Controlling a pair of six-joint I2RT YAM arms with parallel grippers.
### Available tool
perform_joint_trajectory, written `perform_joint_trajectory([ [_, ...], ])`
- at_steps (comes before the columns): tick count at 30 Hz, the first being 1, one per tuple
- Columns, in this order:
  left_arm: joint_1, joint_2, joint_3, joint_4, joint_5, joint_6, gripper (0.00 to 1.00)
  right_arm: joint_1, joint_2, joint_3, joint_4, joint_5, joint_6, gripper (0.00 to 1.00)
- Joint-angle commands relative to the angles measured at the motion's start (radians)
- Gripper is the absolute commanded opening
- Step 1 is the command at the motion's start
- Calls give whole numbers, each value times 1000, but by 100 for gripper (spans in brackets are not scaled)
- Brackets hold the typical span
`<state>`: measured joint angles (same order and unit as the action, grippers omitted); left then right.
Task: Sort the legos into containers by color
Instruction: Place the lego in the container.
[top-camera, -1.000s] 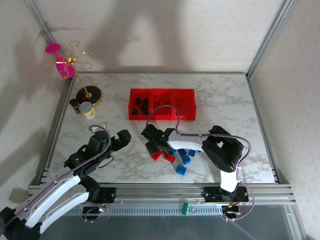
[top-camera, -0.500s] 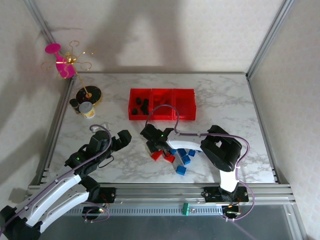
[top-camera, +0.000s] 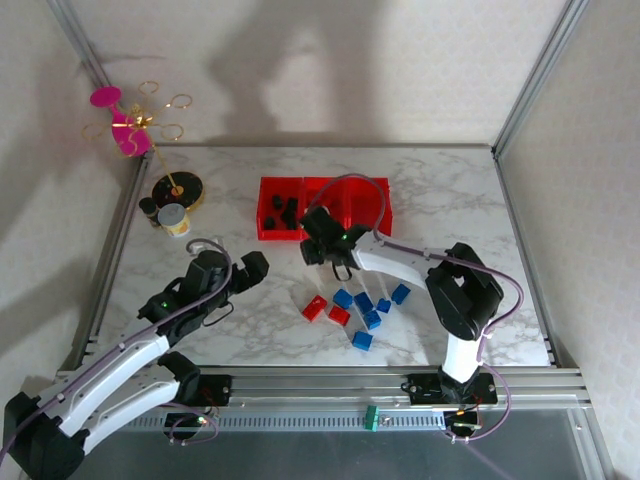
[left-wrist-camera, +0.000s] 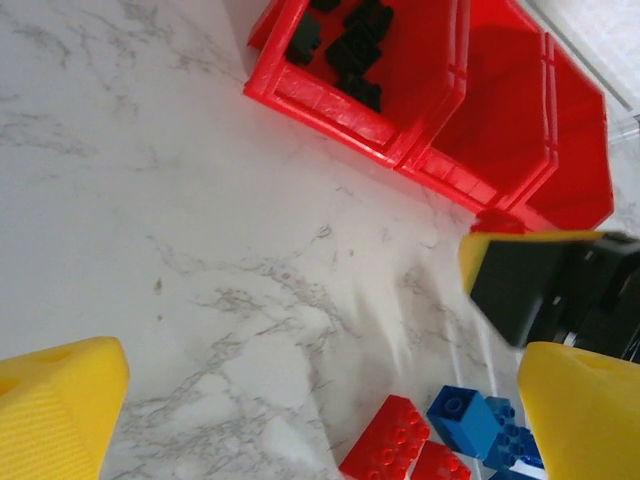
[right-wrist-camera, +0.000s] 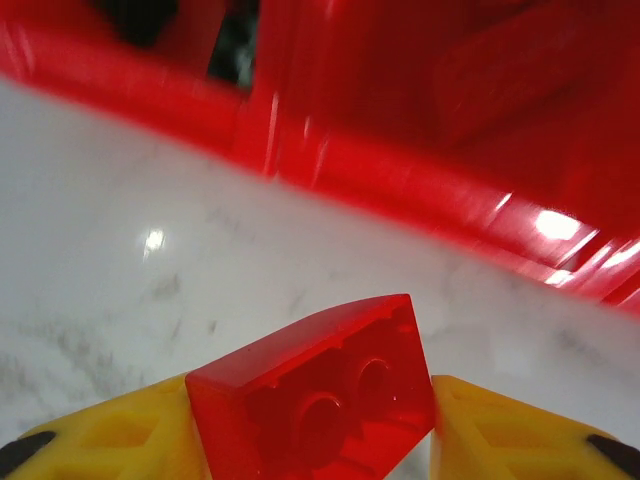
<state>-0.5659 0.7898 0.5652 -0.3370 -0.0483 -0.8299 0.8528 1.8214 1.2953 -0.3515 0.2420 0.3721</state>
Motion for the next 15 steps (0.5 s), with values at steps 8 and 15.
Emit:
perform_joint_trajectory([
  [8, 8, 132, 109, 94, -33, 35, 100, -142, 220, 315, 56, 71, -87, 52],
  [15, 9, 192, 124, 132, -34, 38, 100, -208, 343, 462, 51, 94, -94, 55],
])
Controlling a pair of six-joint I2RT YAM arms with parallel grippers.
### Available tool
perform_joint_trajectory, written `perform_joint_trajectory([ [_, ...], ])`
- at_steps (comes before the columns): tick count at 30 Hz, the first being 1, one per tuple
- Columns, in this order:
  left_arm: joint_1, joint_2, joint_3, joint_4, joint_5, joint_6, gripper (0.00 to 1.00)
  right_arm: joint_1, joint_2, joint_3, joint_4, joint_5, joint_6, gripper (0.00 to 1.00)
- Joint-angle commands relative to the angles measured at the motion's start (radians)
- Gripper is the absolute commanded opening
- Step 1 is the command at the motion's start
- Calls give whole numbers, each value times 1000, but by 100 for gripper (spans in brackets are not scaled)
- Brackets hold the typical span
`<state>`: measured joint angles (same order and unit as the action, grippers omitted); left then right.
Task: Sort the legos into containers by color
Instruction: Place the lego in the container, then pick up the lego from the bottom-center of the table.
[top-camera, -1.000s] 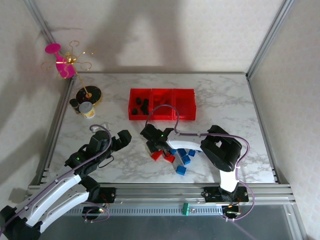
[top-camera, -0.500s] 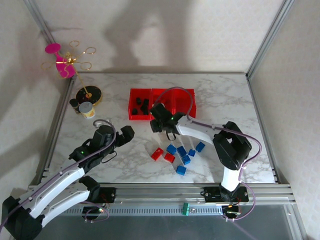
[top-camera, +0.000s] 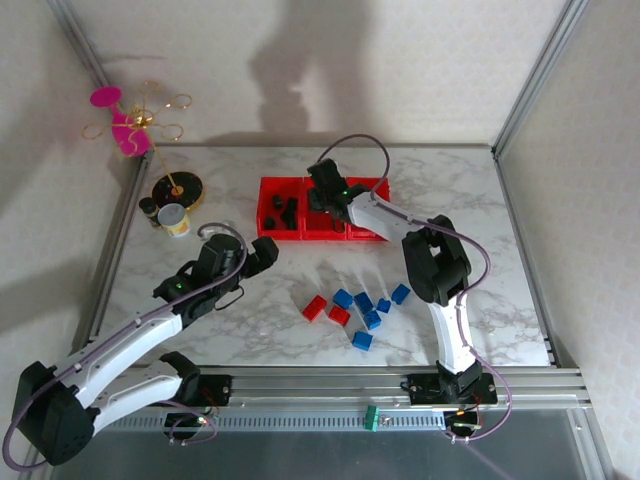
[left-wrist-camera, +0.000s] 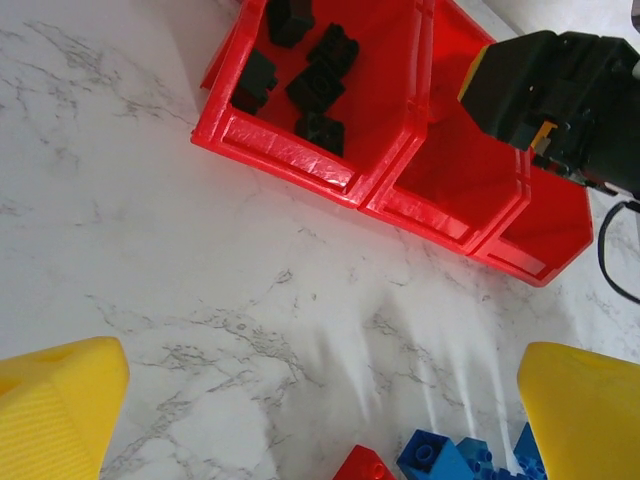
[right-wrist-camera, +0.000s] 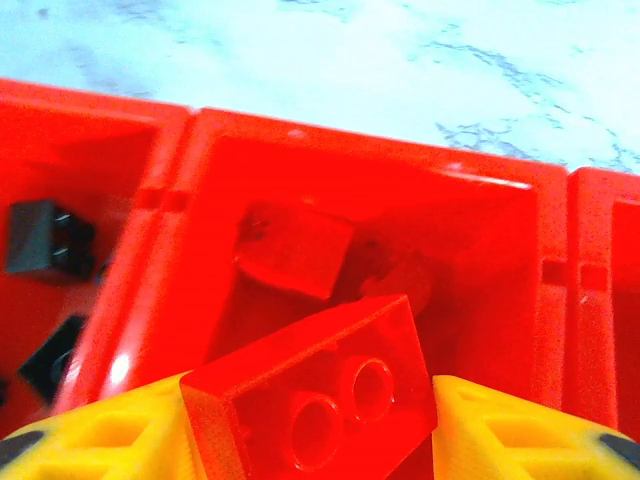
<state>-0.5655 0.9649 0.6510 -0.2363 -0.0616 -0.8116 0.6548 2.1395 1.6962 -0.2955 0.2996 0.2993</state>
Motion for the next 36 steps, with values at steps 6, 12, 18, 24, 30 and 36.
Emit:
perform_joint_trajectory([
  [6, 9, 46, 50, 40, -4, 25, 100, -12, 25, 87, -8, 37, -36, 64],
  [12, 9, 37, 56, 42, 9, 23, 100, -11, -35, 61, -14, 21, -43, 70],
  [18, 7, -18, 37, 23, 25, 19, 100, 30, -178, -78, -17, -6, -16, 72],
  [24, 7, -89, -11, -24, 33, 17, 100, 108, -325, -245, -47, -20, 30, 75],
  [30, 7, -181, -69, -71, 44, 8, 100, 183, -427, -386, -103, -90, 104, 76],
  [36, 7, -256, -119, -117, 37, -3, 100, 278, -483, -508, -176, -76, 282, 77],
])
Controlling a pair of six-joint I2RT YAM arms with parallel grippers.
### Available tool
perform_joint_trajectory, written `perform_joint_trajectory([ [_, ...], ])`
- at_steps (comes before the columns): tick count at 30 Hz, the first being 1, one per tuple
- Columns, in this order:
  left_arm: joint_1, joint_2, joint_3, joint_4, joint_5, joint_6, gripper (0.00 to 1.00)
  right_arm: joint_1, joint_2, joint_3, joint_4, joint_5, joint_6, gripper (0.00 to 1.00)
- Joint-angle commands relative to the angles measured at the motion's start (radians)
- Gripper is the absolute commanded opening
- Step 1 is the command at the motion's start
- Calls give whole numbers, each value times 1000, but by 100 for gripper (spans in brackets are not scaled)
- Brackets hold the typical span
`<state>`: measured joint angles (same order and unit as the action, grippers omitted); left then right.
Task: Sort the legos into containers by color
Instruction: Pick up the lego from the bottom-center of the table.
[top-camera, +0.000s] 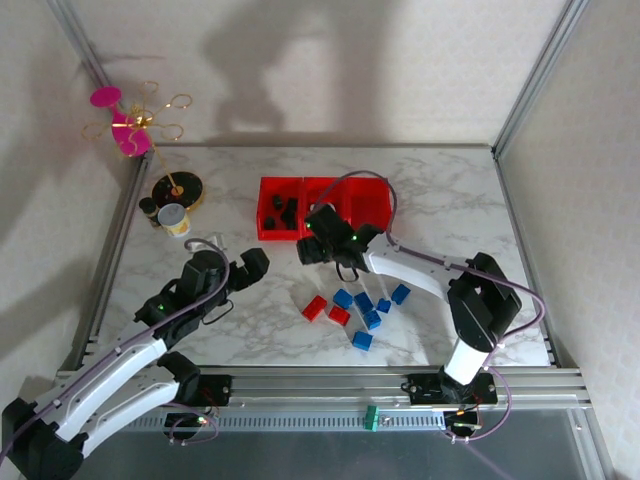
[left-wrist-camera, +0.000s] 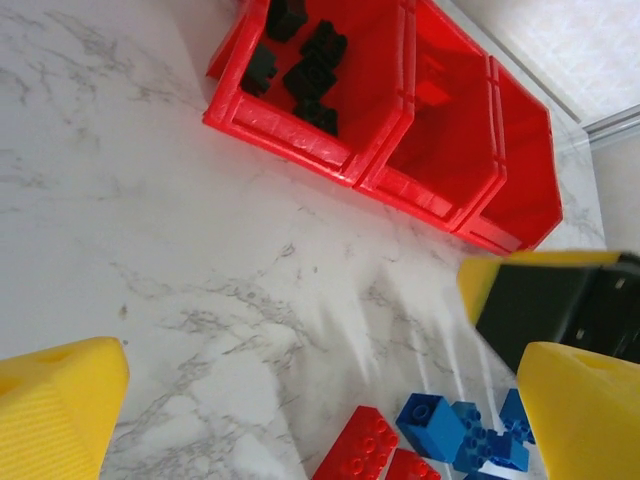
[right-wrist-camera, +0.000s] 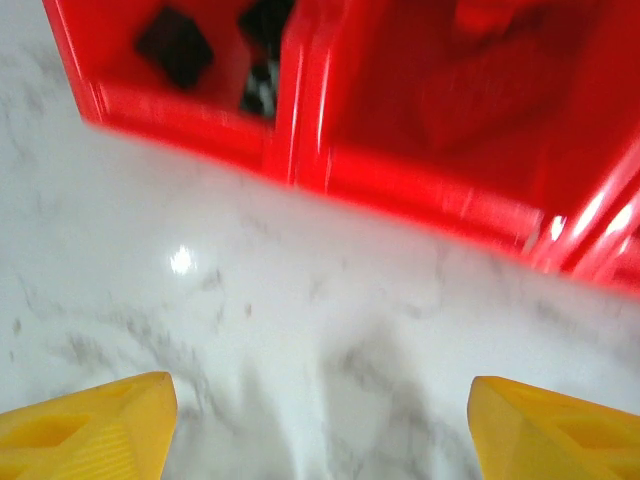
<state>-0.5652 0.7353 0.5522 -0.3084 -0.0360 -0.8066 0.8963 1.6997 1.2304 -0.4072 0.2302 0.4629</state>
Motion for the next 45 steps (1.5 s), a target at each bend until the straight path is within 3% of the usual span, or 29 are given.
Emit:
perform_joint_trajectory([
  [1, 7, -35, -26, -53, 10, -12, 100, 56, -54, -62, -68, 5, 158, 77],
  [9, 7, -76, -48, -79, 9, -28, 100, 208, -76, -155, -106, 37, 432, 73],
  [16, 7, -97, -56, -95, 4, -34, 100, 301, -28, -157, -117, 50, 537, 73],
  [22, 7, -111, -63, -106, 4, -37, 99, 316, 39, -153, -114, 45, 571, 73],
  [35, 7, -139, -64, -122, -13, -48, 100, 293, 201, 1, -99, 105, 437, 74],
  [45, 7, -163, -51, -143, -35, -49, 100, 305, 193, -2, -179, 165, 471, 73],
])
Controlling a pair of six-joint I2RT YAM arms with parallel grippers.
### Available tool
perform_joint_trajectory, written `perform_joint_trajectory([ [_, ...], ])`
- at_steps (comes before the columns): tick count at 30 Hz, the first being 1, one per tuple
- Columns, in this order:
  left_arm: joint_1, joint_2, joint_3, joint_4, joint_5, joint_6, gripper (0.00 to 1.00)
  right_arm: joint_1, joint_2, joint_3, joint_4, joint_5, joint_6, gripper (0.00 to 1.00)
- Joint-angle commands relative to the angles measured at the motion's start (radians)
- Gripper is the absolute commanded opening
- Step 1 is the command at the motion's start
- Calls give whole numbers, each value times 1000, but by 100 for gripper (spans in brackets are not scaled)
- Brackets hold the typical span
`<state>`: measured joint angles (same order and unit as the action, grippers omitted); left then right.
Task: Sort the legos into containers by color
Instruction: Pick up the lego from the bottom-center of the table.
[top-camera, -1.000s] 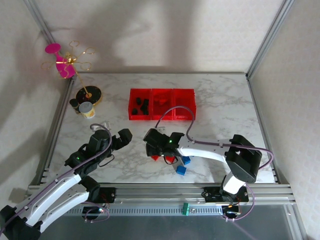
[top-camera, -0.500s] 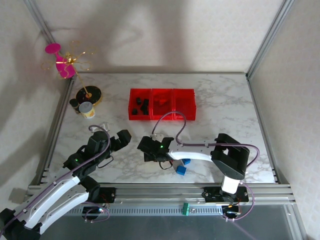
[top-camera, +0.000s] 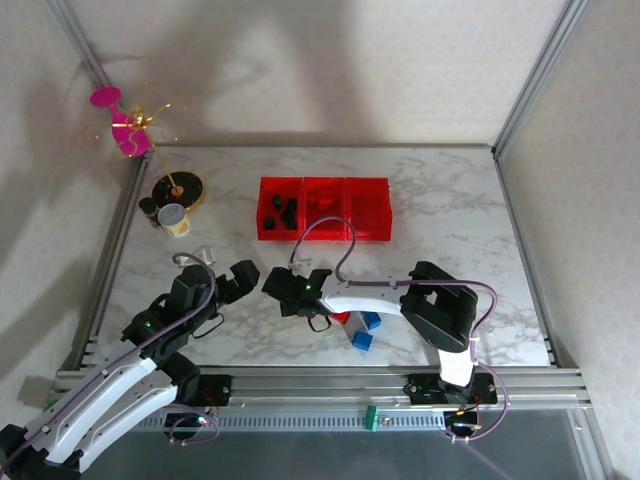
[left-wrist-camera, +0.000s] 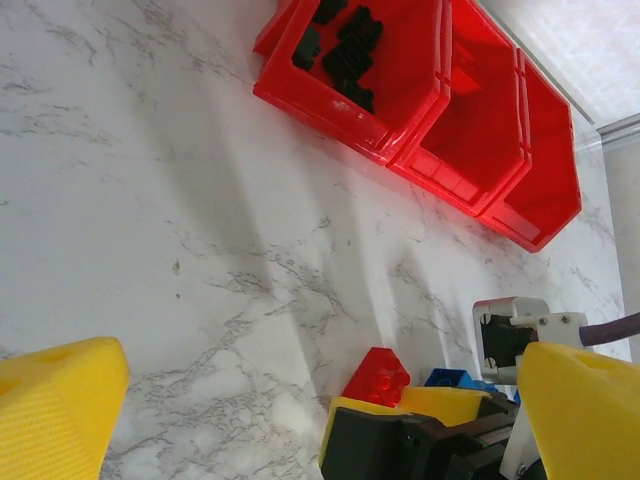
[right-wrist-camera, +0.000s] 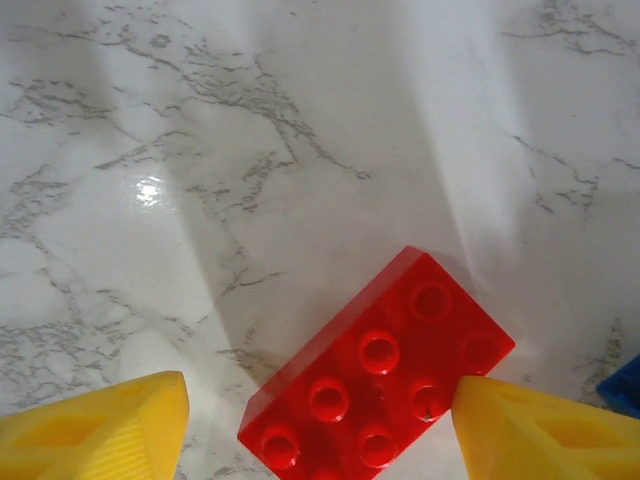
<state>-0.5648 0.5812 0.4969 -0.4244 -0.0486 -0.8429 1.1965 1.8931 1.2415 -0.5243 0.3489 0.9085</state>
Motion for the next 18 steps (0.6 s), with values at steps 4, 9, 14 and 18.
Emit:
perform_joint_trajectory([
  [4, 6, -4, 11, -22, -22, -12, 100, 9, -9, -4, -79, 51, 40, 74],
  [9, 6, 0, 18, -22, -28, -5, 100, -1, 12, 4, -74, 49, 57, 78],
  [14, 6, 6, 15, -23, -28, -2, 100, -22, 39, 9, 0, 18, 33, 70],
  [18, 6, 0, 14, -26, -25, -2, 100, -28, 67, 23, 12, 19, 17, 59],
])
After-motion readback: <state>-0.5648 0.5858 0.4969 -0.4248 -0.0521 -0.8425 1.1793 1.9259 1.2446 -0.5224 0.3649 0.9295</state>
